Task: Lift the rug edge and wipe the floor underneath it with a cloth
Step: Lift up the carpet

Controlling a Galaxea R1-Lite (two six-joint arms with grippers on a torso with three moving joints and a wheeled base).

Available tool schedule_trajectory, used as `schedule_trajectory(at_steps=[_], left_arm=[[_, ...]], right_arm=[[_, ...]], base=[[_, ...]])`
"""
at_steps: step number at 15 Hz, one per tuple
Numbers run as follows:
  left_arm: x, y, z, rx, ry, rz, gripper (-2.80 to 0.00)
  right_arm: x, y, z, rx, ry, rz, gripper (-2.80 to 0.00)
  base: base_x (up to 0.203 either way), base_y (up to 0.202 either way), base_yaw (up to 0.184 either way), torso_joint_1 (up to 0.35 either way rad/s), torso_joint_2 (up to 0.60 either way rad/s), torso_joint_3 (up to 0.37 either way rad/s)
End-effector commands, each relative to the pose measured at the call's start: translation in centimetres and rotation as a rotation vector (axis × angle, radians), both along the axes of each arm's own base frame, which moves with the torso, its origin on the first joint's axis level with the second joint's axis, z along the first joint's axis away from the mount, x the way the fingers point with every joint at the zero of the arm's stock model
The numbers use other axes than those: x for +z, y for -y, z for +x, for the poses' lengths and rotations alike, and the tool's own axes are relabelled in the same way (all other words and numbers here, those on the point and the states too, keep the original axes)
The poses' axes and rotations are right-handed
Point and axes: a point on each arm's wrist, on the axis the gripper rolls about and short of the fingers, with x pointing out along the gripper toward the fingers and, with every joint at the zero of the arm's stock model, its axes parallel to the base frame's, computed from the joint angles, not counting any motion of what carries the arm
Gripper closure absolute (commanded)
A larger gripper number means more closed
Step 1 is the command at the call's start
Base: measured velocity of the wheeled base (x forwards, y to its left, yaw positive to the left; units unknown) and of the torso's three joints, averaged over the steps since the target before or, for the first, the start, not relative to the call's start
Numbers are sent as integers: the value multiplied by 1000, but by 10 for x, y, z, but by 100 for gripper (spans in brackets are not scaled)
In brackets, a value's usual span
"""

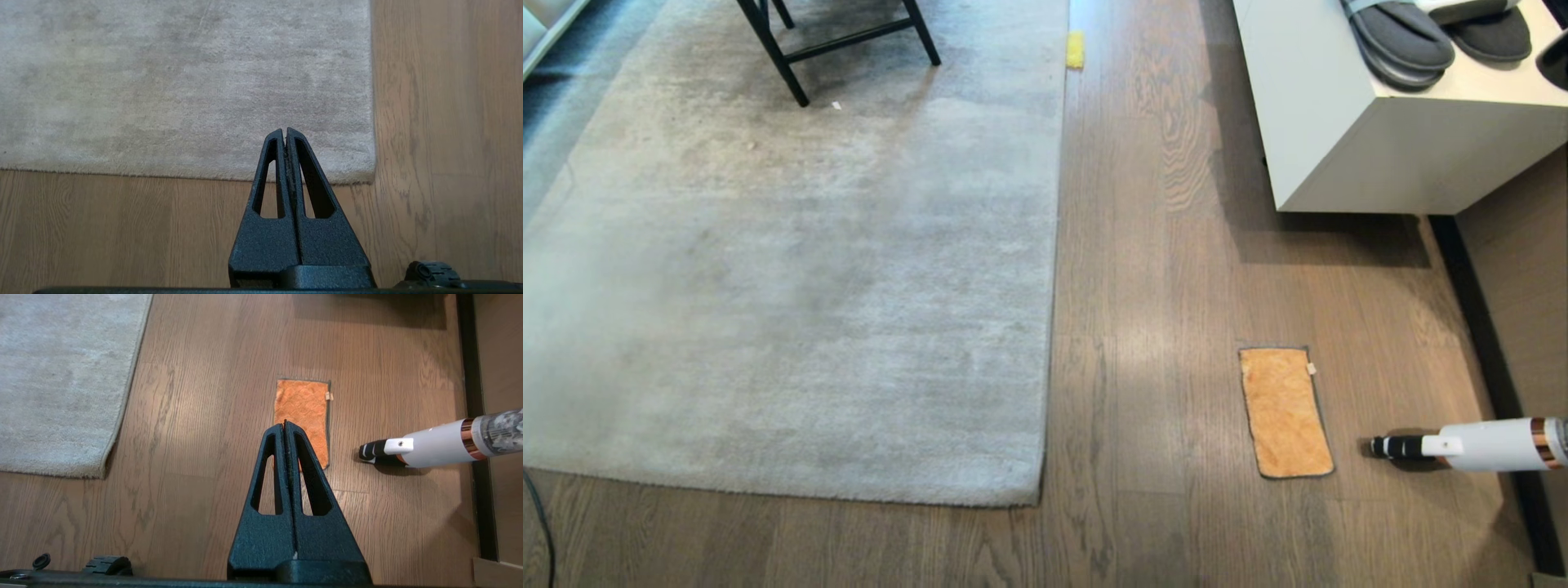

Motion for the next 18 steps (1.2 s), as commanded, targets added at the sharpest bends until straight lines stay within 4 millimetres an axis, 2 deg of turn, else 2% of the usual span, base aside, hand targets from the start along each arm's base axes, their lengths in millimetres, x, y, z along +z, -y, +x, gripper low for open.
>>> schedule_trajectory(at_steps=[1, 18], left_arm=[[0, 0, 0, 0, 0, 0, 0], [0, 0, 0, 0, -1, -1, 0]], right_arm=[[0, 0, 0, 1, 2, -1, 0], [0, 0, 0, 1, 0, -1, 0]], base=[[0, 0, 0, -2, -2, -197], [0, 0, 0, 2, 2, -196]])
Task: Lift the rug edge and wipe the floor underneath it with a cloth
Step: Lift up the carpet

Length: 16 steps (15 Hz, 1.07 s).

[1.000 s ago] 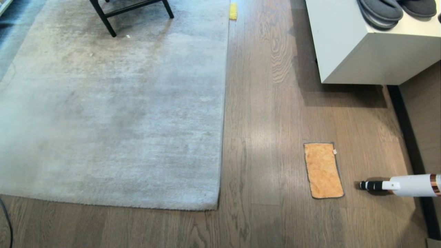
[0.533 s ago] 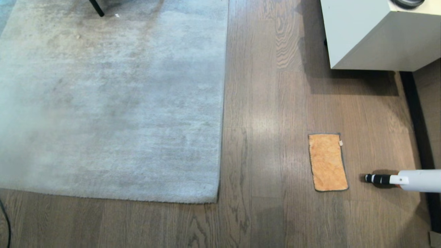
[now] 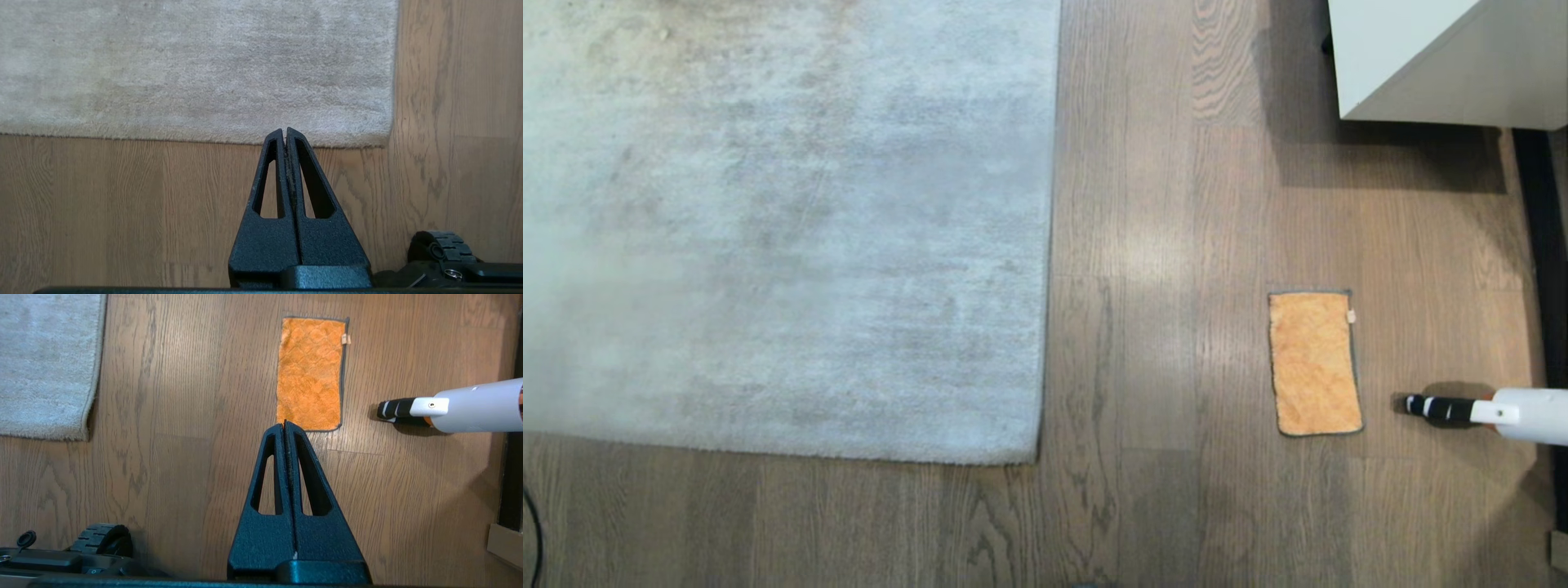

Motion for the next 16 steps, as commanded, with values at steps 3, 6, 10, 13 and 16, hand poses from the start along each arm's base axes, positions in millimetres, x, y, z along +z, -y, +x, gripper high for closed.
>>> schedule_trajectory(at_steps=[3, 6, 10, 13, 16], left_arm=[[0, 0, 0, 0, 0, 0, 0], [0, 0, 0, 0, -1, 0, 0], [0, 0, 0, 0, 0, 0, 0], [0, 0, 0, 0, 0, 0, 0], [0, 0, 0, 0, -1, 0, 0]], right_arm=[[0, 0, 0, 0, 0, -1, 0], [0, 0, 0, 1, 0, -1, 0], [0, 0, 0, 0, 0, -1, 0], [0, 0, 0, 1, 0, -1, 0], [0, 0, 0, 1, 0, -1, 0]], base=[[0, 0, 0, 4, 2, -197], [0, 0, 0, 2, 2, -194], [0, 0, 0, 1, 2, -197], [0, 0, 0, -1, 0, -198], [0, 0, 0, 2, 4, -194]])
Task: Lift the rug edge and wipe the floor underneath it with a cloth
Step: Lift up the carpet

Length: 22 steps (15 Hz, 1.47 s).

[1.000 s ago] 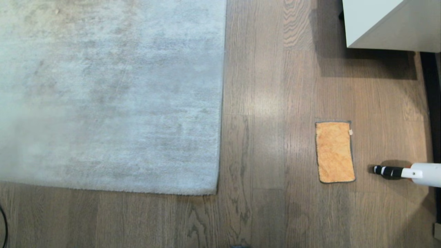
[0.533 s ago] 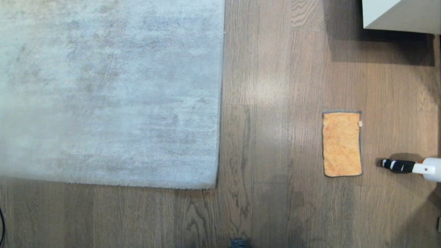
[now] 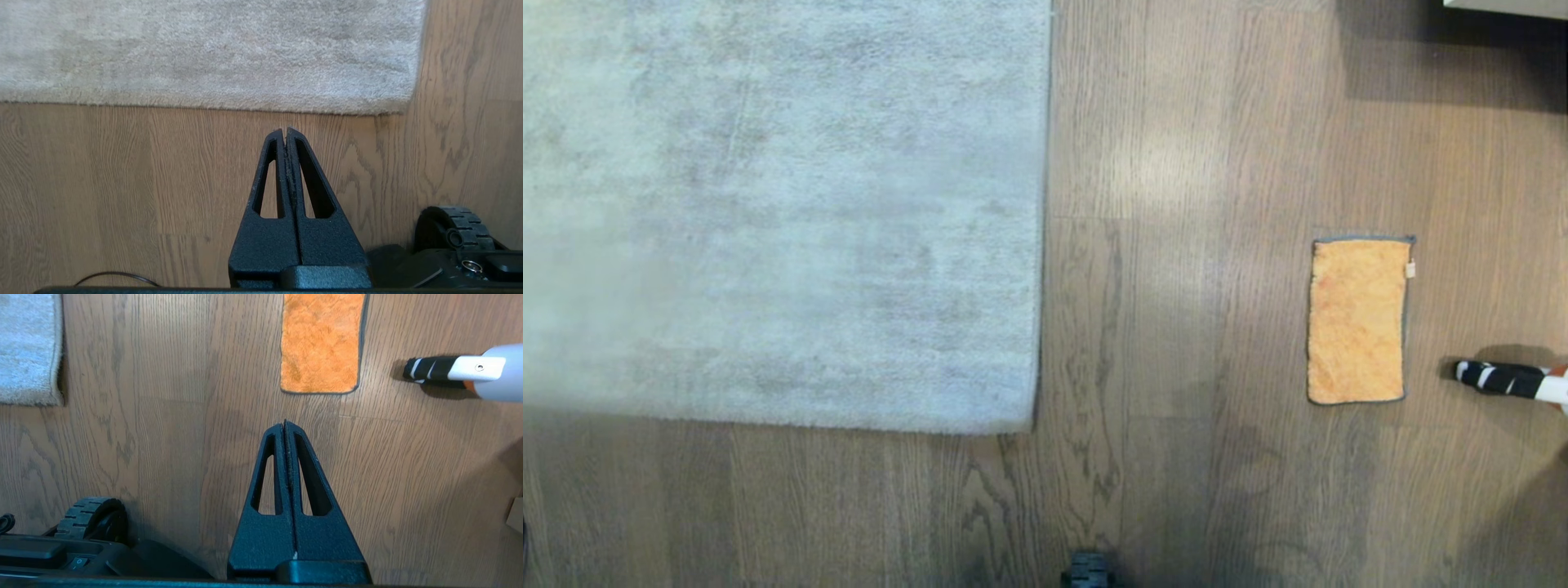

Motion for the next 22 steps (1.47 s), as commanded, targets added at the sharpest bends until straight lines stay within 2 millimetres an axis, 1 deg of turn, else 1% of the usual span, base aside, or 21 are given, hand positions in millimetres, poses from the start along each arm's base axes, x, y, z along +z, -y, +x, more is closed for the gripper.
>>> schedule_trajectory(at_steps=[1, 11, 22], left_arm=[[0, 0, 0, 2, 0, 0, 0], [0, 0, 0, 1, 0, -4, 0], [0, 0, 0, 1, -1, -2, 0]], right_arm=[[0, 0, 0, -1, 1, -1, 0], [0, 0, 0, 1, 2, -1, 0], [0, 0, 0, -1, 0, -1, 0]], base=[[0, 0, 0, 2, 2, -194], [0, 0, 0, 4, 2, -197], [0, 0, 0, 0, 1, -18]])
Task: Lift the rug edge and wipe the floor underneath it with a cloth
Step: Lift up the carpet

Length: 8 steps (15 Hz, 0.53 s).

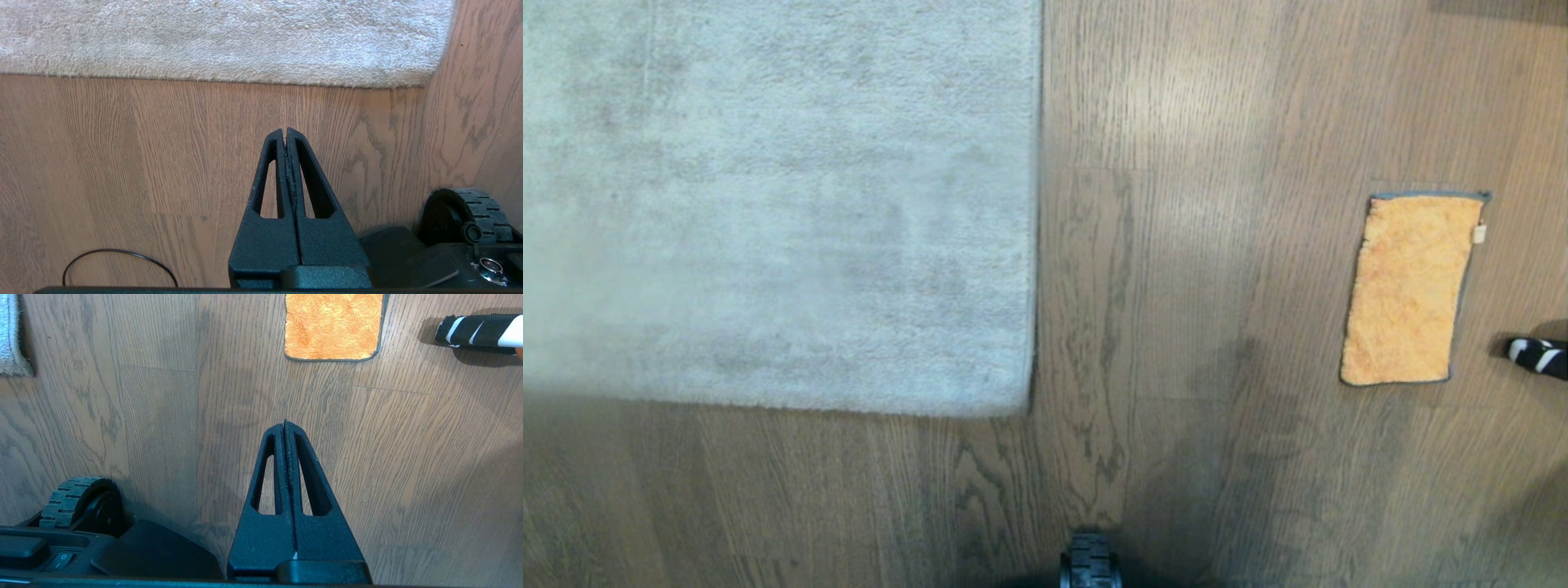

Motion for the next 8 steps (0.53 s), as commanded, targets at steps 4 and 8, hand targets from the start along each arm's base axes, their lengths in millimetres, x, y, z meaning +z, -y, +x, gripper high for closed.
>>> schedule_trajectory(at_steps=[4, 8], left_arm=[[0, 0, 0, 0, 0, -1, 0], [0, 0, 0, 0, -1, -3, 0]], right_arm=[[0, 0, 0, 1, 1, -1, 0], [0, 0, 0, 1, 1, -1, 0]], base=[[0, 0, 0, 0, 0, 0], [0, 0, 0, 0, 0, 0]])
